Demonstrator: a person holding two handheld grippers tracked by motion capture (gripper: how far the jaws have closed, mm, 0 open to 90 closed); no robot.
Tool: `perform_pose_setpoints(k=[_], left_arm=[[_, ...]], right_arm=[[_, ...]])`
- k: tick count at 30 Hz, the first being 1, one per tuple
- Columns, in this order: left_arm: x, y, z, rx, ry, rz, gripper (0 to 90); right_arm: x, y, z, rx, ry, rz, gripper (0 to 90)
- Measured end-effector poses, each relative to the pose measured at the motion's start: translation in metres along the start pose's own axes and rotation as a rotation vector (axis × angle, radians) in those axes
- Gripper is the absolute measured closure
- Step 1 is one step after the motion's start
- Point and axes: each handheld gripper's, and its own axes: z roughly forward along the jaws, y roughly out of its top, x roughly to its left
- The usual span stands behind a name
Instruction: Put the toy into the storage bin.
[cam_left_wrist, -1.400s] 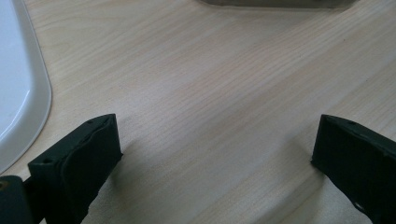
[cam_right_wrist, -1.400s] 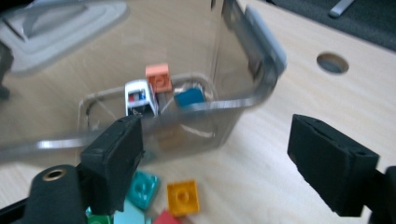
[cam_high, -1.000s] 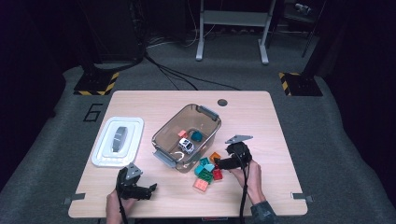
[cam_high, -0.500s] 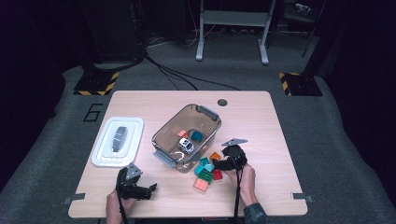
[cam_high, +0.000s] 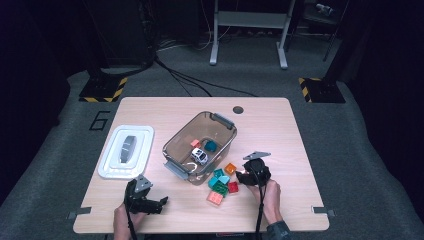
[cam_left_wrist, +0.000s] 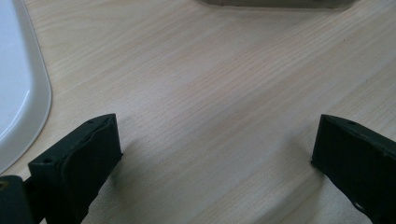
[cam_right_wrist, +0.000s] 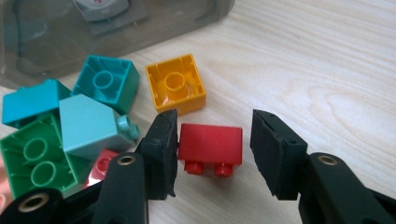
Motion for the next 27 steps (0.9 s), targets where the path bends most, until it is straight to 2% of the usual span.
perform_pose_setpoints(k=[4, 7, 10, 13, 22, 23, 27], left_arm=[[0.000, 0.000, 0.000, 0.000, 0.000, 0.000, 0.9], [0.000, 0.000, 0.000, 0.000, 0.000, 0.000, 0.9], [-0.001, 0.000, 0.000, -0.004, 0.005, -0.006, 0.8], [0.000, 0.000, 0.000, 0.000, 0.005, -0.002, 0.9], [0.000, 0.000, 0.000, 0.002, 0.001, -0.002, 0.8], [0.000, 0.000, 0.000, 0.002, 0.001, -0.003, 0.8], [0.000, 0.000, 0.000, 0.002, 0.000, -0.003, 0.9]], right_arm=[[-0.002, -0.004, 0.003, 0.001, 0.011, 0.000, 57.0], [-0.003, -0.008, 0.005, 0.005, 0.018, 0.022, 57.8], [-0.004, -0.008, 0.004, -0.013, 0.020, 0.008, 58.8], [-0.005, -0.008, 0.004, -0.027, 0.022, 0.017, 58.8], [-0.012, 0.001, -0.010, -0.067, 0.040, 0.017, 58.8], [-0.012, 0.002, -0.012, -0.069, 0.035, 0.028, 58.8], [-0.017, 0.009, -0.018, -0.086, 0.034, 0.002, 58.8]])
